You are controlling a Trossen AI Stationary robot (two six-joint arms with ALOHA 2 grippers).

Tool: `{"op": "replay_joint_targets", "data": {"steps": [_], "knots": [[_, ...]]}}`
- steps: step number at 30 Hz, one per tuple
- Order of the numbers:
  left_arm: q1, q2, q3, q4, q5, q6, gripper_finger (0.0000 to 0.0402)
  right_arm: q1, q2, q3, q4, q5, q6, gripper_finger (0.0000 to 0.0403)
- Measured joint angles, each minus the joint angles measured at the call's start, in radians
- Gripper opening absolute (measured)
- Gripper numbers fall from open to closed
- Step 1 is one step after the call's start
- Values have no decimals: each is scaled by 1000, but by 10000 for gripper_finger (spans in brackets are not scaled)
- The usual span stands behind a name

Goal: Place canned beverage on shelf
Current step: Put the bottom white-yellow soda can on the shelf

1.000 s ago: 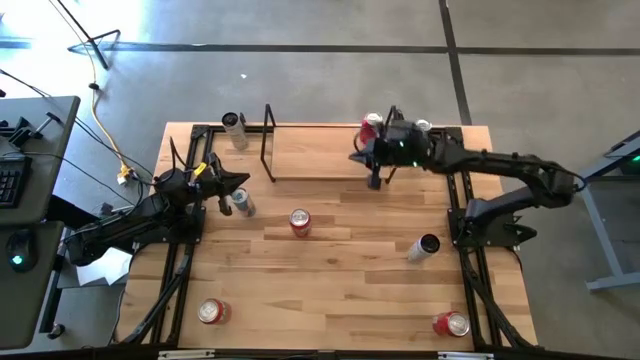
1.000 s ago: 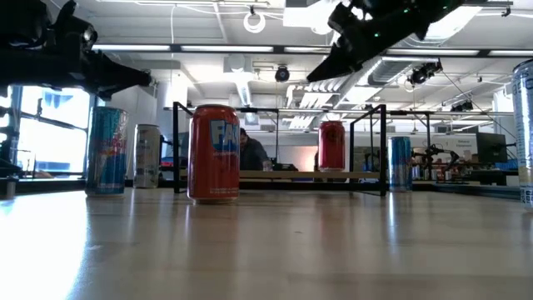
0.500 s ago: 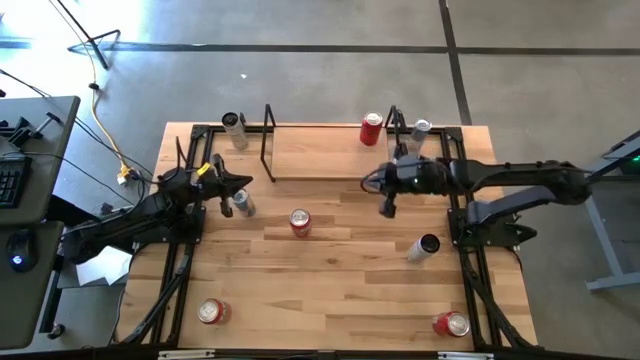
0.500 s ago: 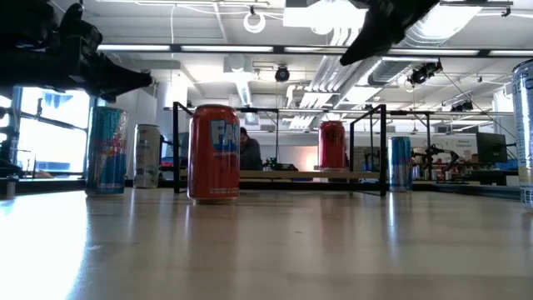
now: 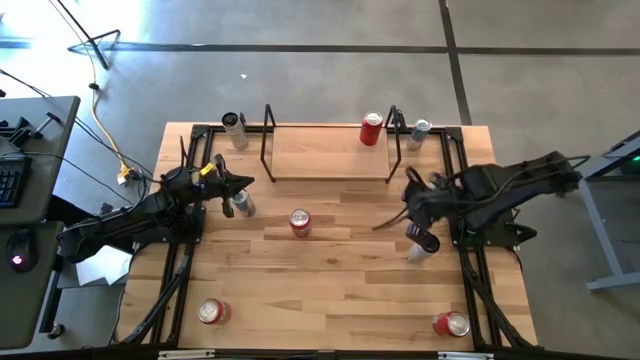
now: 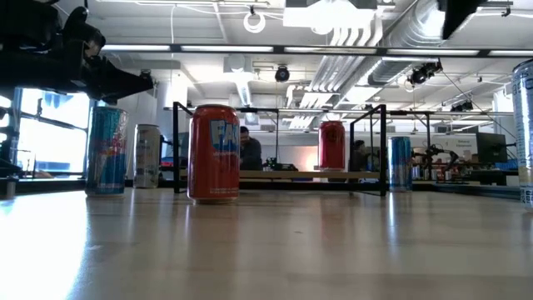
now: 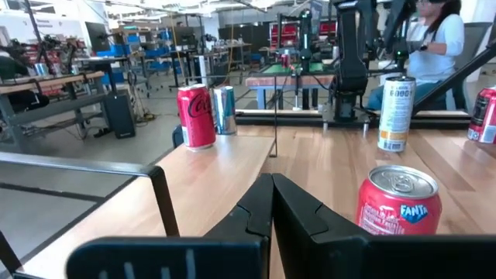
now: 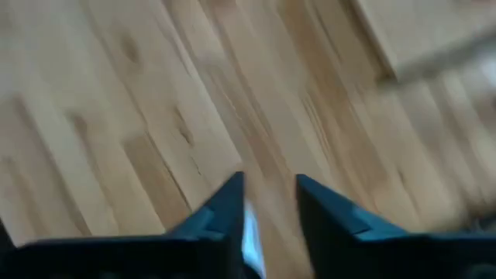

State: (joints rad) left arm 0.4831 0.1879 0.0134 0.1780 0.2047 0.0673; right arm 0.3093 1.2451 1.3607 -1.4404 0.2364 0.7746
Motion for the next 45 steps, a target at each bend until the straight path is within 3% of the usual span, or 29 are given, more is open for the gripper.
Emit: {"op": "replay_joint_targets", "data": {"steps": [5, 9, 15, 24, 33, 45], "knots": [[0, 0, 0, -1, 13, -12, 0, 54, 92, 13, -130, -55, 122, 236], [0, 0, 0, -9, 56, -15, 0, 75, 134, -21, -130, -125, 55, 285], [-1, 0, 0, -48, 58, -29, 0, 105, 157, -30, -131, -182, 39, 290], [0, 0, 0, -55, 58, -15, 0, 151, 156, -39, -131, -186, 79, 289], [0, 0, 0, -55, 58, -11, 0, 167, 150, -120, -98, -189, 13, 289], [0, 0, 0, -54, 58, -11, 0, 162, 134, -30, -130, -181, 29, 289]]}}
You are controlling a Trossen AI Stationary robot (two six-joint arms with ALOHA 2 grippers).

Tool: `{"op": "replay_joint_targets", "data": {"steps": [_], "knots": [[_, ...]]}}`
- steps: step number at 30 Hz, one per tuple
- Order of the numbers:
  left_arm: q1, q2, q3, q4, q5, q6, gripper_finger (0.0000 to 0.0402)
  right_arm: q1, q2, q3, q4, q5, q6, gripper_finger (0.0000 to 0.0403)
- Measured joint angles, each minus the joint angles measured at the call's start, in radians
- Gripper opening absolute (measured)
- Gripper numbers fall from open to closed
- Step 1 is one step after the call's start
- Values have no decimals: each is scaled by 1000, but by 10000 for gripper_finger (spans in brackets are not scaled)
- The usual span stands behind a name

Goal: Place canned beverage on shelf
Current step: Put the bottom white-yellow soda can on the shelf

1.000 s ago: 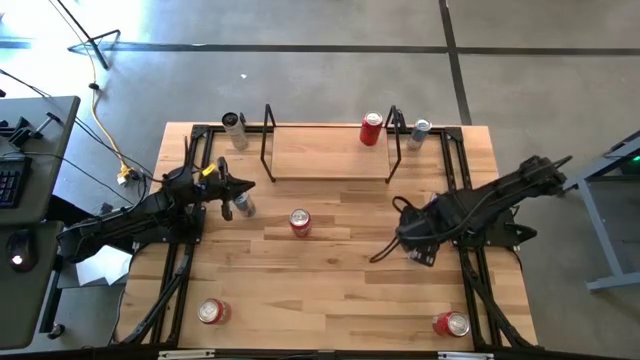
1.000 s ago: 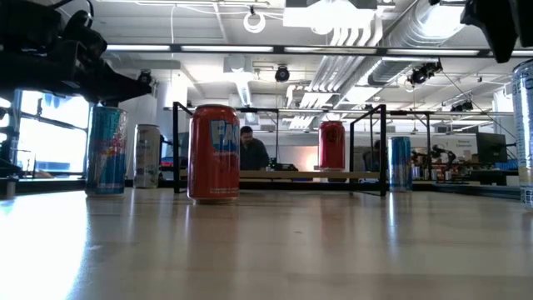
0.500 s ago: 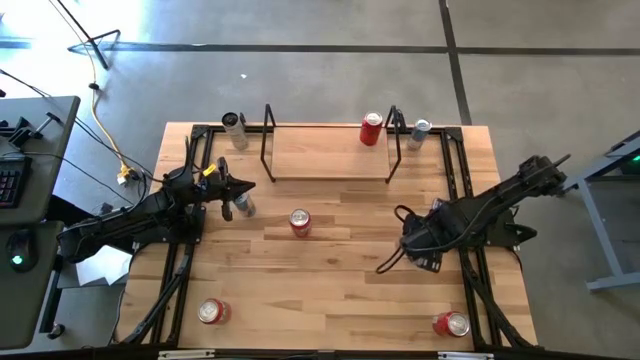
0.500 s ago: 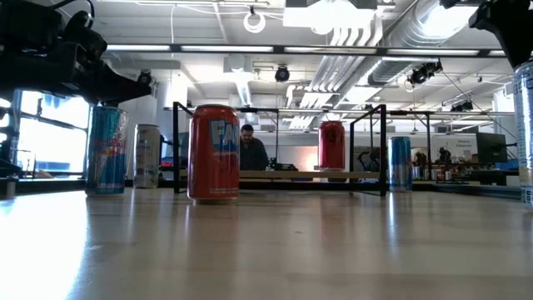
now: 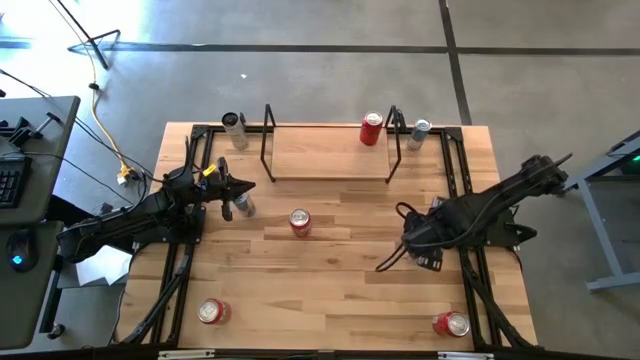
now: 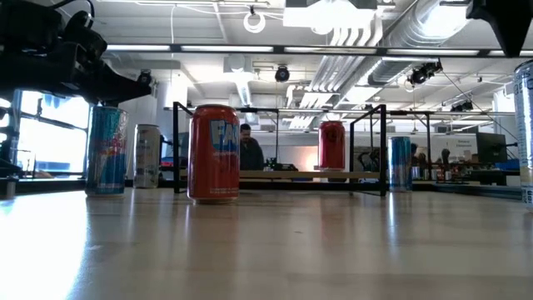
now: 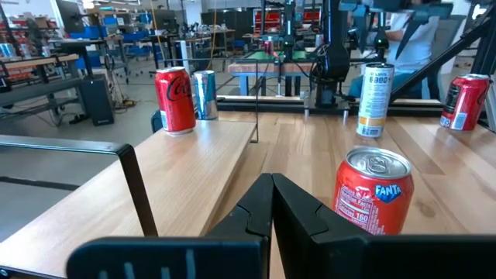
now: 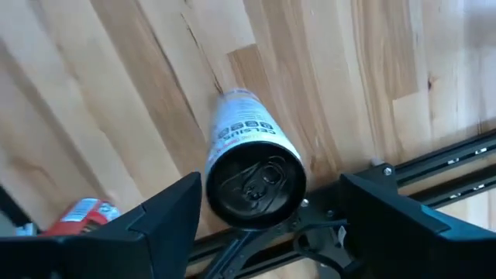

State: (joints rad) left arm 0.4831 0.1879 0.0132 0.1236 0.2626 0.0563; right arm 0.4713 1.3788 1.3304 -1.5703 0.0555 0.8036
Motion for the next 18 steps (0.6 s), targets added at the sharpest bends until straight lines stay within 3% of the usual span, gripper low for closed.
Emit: {"op": "replay_joint_targets", "data": {"steps": [5, 10, 14, 18], "knots": [[0, 0, 0, 0, 0, 0, 0, 0, -1, 47, 0, -54, 107, 289], [0, 0, 0, -5, 0, 0, 0, 24, -12, 1, -1, -223, 300, 273], [0, 0, 0, -20, 0, 0, 0, 76, -12, -100, -1, -334, 344, 202], [0, 0, 0, -31, 0, 7, 0, 116, -12, -189, 17, -346, 330, 81]]}}
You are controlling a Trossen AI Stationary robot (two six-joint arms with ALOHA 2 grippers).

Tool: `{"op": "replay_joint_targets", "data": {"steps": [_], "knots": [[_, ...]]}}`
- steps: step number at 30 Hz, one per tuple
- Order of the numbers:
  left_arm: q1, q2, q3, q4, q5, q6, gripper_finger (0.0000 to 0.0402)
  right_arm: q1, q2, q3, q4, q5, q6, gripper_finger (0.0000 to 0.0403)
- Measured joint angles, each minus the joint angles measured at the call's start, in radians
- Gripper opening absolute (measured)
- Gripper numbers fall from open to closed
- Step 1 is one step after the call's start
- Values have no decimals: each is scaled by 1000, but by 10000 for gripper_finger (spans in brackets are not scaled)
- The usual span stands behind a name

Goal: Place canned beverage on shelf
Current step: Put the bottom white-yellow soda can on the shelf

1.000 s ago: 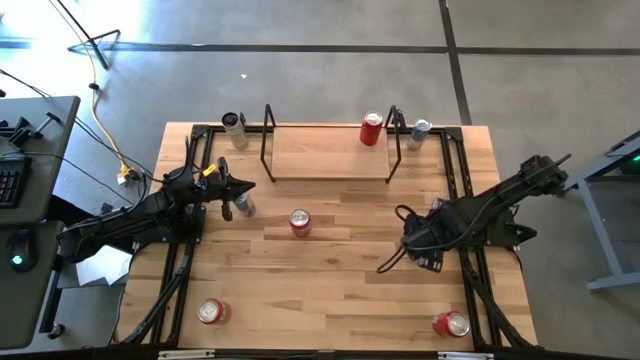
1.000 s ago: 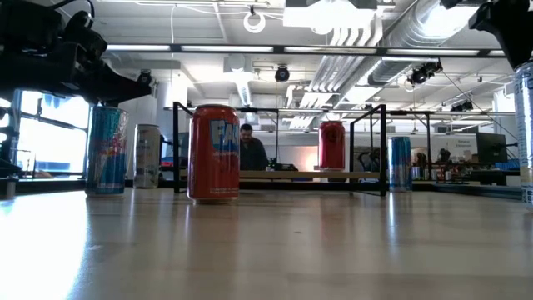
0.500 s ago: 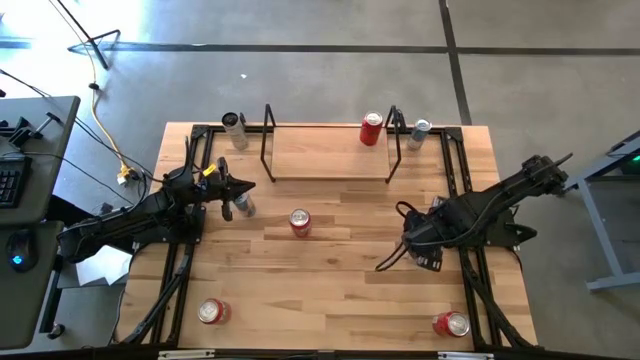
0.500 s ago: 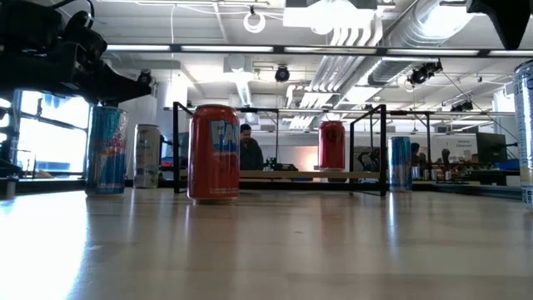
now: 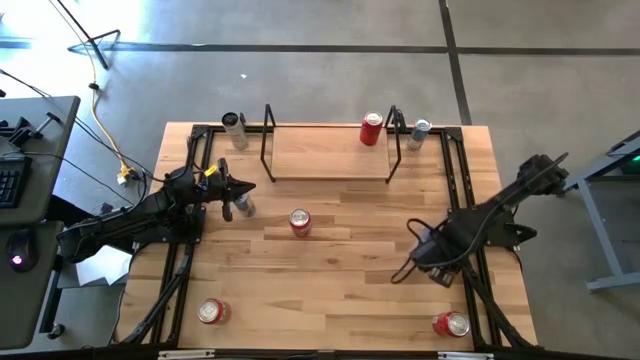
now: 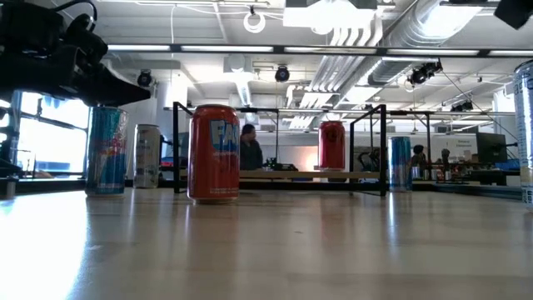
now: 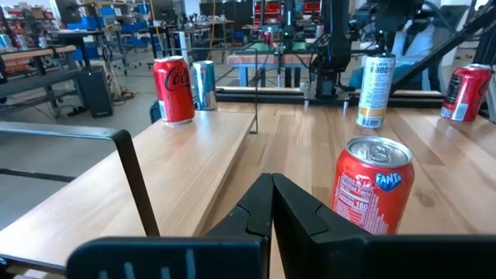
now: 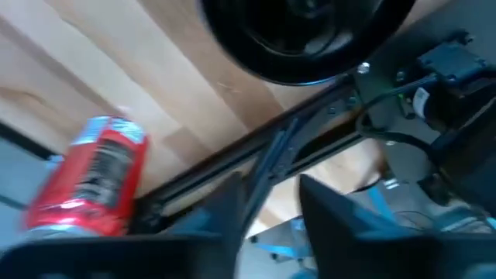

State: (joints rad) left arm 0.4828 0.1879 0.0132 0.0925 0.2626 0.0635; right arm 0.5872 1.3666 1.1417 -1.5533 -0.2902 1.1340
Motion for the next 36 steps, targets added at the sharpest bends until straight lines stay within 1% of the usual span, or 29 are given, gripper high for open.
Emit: {"op": "replay_joint_targets", "data": {"steps": [1, 2, 3, 7, 12, 16, 20, 27, 32, 36], "knots": [[0, 0, 0, 0, 0, 0, 0, 6, 0, -16, 16, 13, -11, 48], [0, 0, 0, 0, 0, 0, 0, 13, 0, -30, 40, 37, -23, 25], [0, 0, 0, 0, 0, -1, 0, 18, 0, -45, 70, 68, -35, 14], [0, 0, 0, 0, 0, -6, 0, 28, 0, -105, 170, 163, -39, 29], [-1, 0, 0, 0, 0, -9, 0, 36, -1, -162, 277, 296, -43, 4], [-17, 0, 0, -2, 0, -9, 0, 35, -1, -182, 372, 398, -43, 8], [-40, 0, 0, -2, -2, -8, 0, 35, -1, -184, 440, 429, -61, 1], [-69, 0, 0, -2, -8, -7, 0, 34, -1, -181, 433, 420, -35, 1], [-83, 0, 0, 0, -12, -7, 0, 34, -1, -133, 422, 425, -46, 0], [-95, 0, 0, 2, -13, -7, 0, -13, -1, -109, 428, 456, -77, 0]]}}
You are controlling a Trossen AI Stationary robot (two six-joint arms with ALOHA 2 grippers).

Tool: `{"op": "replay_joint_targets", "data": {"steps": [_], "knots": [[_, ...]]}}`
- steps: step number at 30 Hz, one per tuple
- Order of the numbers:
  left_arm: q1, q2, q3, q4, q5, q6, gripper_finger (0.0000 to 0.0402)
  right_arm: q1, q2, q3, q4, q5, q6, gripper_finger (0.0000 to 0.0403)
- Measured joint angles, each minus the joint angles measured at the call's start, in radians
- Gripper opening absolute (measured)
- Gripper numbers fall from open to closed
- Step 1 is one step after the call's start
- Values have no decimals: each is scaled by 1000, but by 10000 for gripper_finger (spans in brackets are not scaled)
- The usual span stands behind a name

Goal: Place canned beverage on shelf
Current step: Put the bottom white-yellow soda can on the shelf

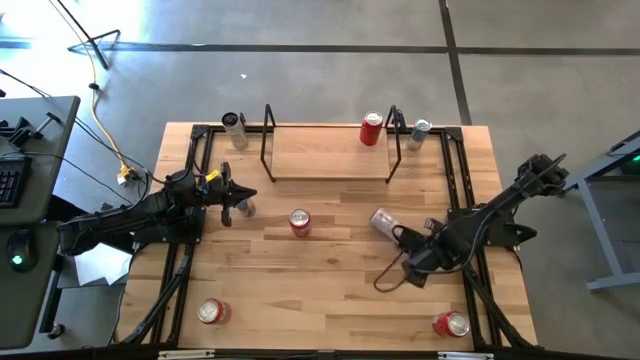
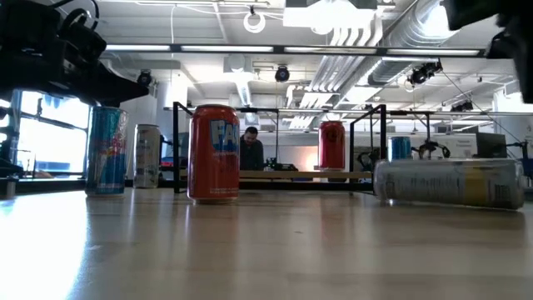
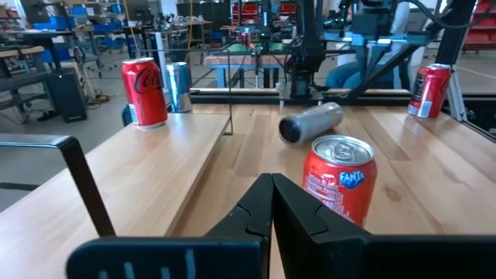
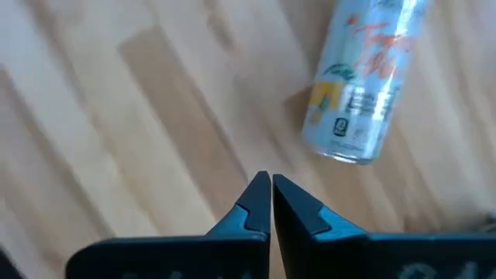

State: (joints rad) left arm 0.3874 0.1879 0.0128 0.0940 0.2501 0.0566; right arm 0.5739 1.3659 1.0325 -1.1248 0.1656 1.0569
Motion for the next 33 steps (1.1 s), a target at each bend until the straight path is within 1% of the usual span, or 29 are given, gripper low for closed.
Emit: {"op": "replay_joint_targets", "data": {"steps": [5, 8, 11, 15, 19, 22, 25, 30, 33], "knots": [[-12, 0, 0, 0, -7, 0, 0, -129, 1, 0, 18, 47, -38, 3], [-18, 0, 0, 1, -12, 4, 0, -226, 1, 0, 41, 45, -101, 23], [-18, 0, 0, 1, -12, 15, 0, -329, 1, 0, 81, 44, -189, 68], [-18, 0, 0, 1, -12, 24, 0, -474, 10, 1, 134, 32, -249, 152], [-18, 0, 0, 0, -12, 26, 0, -595, 67, 1, 166, -63, -311, 233], [-18, 0, 0, 0, -11, 26, 0, -636, 136, 1, 181, -108, -392, 269], [-18, 0, 0, 0, -11, 26, 0, -654, 204, 1, 199, -115, -454, 281], [-18, 0, 0, -1, -11, 26, 0, -683, 305, 1, 227, -120, -506, 284], [-18, 0, 0, -2, -11, 26, 0, -695, 346, 5, 245, -162, -558, 284]]}}
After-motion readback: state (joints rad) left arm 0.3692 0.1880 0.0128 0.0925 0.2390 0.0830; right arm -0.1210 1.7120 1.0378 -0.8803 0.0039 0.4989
